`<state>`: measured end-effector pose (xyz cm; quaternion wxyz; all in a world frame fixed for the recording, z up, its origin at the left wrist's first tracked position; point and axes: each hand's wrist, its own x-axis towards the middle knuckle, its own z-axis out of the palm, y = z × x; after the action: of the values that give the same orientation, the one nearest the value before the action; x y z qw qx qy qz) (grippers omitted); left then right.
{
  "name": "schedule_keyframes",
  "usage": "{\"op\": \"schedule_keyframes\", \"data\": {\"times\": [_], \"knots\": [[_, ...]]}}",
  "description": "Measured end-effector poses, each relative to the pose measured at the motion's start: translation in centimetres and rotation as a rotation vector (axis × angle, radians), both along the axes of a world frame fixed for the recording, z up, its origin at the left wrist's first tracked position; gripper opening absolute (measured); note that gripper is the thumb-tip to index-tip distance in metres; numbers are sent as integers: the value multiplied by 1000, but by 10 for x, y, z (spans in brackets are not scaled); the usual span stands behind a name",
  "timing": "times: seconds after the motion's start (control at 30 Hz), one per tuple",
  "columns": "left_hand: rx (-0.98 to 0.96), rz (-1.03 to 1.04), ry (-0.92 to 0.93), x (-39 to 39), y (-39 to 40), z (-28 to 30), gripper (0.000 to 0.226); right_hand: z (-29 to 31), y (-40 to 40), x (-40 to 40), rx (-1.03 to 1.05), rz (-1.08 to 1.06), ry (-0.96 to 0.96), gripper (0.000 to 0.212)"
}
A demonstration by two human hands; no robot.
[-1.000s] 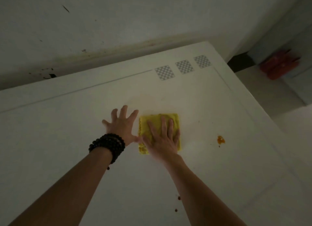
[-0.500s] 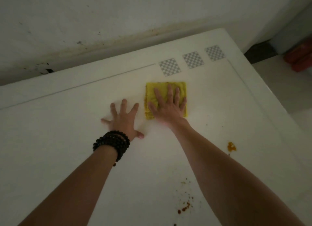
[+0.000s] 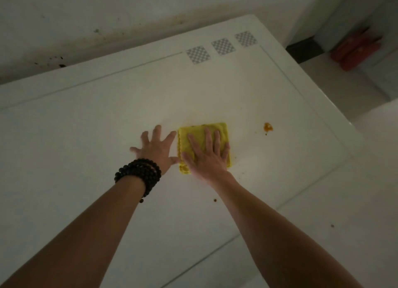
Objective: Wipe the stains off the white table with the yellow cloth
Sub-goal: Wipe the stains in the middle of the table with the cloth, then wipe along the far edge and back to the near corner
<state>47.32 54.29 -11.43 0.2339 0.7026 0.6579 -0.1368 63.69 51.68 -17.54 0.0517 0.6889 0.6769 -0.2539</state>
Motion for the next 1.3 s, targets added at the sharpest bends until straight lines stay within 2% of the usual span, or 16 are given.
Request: {"op": "schedule_keyframes", "data": {"times": [0.2, 0.33, 0.5, 0.63, 0.77, 0.87, 0.93, 1.07, 1.3], "knots": [[-63, -70, 11, -3, -91, 2, 77, 0, -98, -10, 18, -12, -9, 69], [-121, -119, 47, -8, -139, -5, 87, 3, -158, -11, -16, -8, -14, 69], [-191, -147, 81, -7, -166, -8, 112, 10, -208, -3, -22, -46, -2, 67], [-126, -216, 108, 5, -165, -12, 112, 13, -221, 3, -25, -80, 2, 66], [-37, -229, 81, 21, -146, -16, 76, 11, -205, 16, -29, -75, 7, 67], [11, -219, 79, 32, -123, -19, 66, 8, -175, 35, -33, -84, 9, 68], [3, -200, 81, 39, -102, -19, 74, 4, -148, 50, -49, -99, 10, 69], [-99, -225, 130, 46, -61, -20, 109, -1, -95, 75, -35, -103, 9, 70], [-135, -146, 117, 82, -9, -22, 124, -4, -18, 98, -12, -39, 16, 72]]}}
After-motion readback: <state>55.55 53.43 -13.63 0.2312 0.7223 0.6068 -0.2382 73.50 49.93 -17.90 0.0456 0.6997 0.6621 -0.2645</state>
